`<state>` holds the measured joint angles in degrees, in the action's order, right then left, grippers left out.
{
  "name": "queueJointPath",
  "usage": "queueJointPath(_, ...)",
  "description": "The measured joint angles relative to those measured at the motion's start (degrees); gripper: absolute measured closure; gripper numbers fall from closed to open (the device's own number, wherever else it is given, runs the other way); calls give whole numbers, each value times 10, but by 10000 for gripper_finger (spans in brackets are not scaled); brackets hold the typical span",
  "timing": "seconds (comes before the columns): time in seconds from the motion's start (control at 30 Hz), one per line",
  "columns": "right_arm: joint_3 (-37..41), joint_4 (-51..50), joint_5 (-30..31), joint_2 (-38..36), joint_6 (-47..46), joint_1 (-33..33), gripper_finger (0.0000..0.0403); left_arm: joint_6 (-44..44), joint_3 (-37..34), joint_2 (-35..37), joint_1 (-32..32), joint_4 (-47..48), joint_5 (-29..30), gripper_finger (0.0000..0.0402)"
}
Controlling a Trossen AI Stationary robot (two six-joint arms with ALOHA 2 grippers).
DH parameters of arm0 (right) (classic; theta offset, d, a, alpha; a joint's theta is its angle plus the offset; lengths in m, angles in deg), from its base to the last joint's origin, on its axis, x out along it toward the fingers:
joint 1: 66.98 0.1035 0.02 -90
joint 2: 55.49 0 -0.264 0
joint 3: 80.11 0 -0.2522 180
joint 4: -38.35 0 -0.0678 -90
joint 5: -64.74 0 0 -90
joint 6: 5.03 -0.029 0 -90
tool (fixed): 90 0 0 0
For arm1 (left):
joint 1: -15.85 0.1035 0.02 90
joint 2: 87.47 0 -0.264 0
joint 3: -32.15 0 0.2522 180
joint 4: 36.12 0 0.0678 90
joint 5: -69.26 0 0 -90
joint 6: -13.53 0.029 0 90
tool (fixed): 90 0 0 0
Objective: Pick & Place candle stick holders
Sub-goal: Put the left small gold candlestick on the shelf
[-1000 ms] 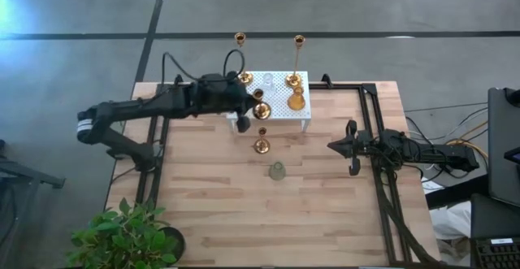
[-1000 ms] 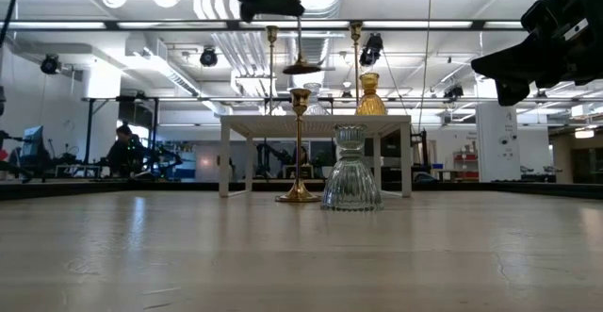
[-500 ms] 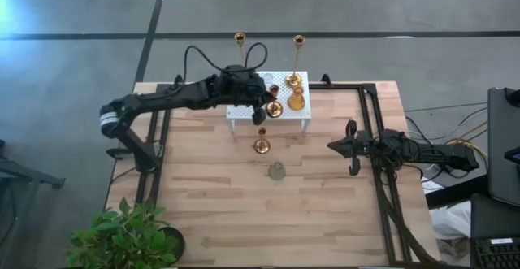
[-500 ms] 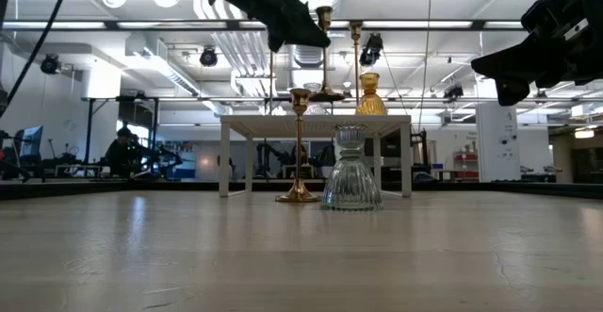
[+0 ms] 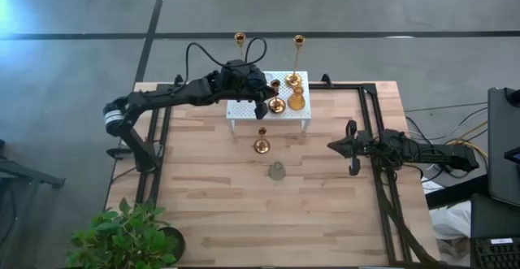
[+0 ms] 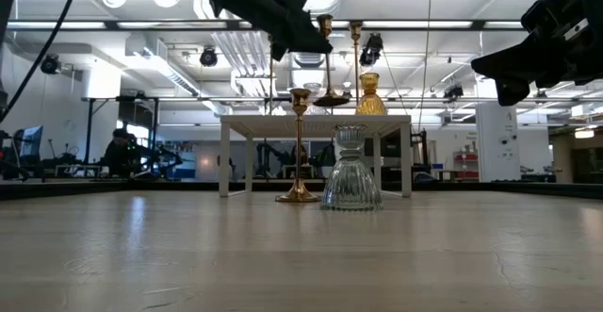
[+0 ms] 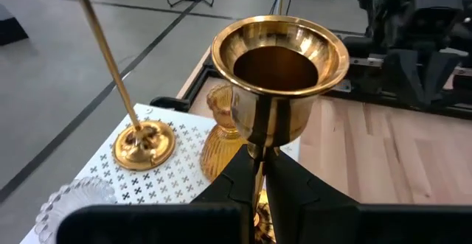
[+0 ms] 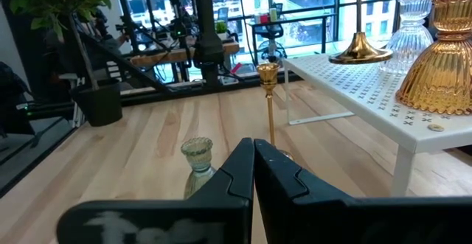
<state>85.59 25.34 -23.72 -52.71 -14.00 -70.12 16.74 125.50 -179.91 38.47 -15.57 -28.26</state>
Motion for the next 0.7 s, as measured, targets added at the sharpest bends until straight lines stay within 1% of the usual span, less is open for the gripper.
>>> queueJointPath(0.33,0,0,0,0,0,0,394,-9,-1,-19,3,-1,-12,383)
queueJointPath(0.7,0,0,0,0,0,0,394,-3,-1,-19,9,-8,-12,383)
